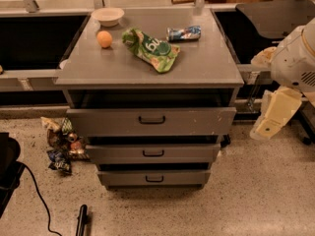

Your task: Open top drawer

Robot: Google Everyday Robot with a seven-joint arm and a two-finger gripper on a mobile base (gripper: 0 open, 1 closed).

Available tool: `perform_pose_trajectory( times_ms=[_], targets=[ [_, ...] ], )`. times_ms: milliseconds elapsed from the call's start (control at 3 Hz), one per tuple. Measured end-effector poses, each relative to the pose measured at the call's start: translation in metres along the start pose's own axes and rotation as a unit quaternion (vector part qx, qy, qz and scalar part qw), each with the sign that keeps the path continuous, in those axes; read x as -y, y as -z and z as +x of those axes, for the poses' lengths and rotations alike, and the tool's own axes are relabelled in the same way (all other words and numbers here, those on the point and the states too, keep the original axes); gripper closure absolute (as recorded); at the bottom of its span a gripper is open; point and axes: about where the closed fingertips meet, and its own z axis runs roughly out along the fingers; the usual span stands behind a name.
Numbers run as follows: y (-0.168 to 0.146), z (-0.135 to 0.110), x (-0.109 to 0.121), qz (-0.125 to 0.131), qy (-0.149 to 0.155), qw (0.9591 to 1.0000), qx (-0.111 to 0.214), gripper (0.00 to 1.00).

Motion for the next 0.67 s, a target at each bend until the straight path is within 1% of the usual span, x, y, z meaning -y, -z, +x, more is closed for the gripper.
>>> perform_pose_trajectory(
  times_ms=[333, 667],
  targets=[
    [-0.023, 0.002, -0.002, 0.0, 0.029, 0.9996, 0.001, 0.0],
    [-0.069, 0.006, -0.009, 0.006, 0.088, 0.9961, -0.002, 0.0]
  ],
)
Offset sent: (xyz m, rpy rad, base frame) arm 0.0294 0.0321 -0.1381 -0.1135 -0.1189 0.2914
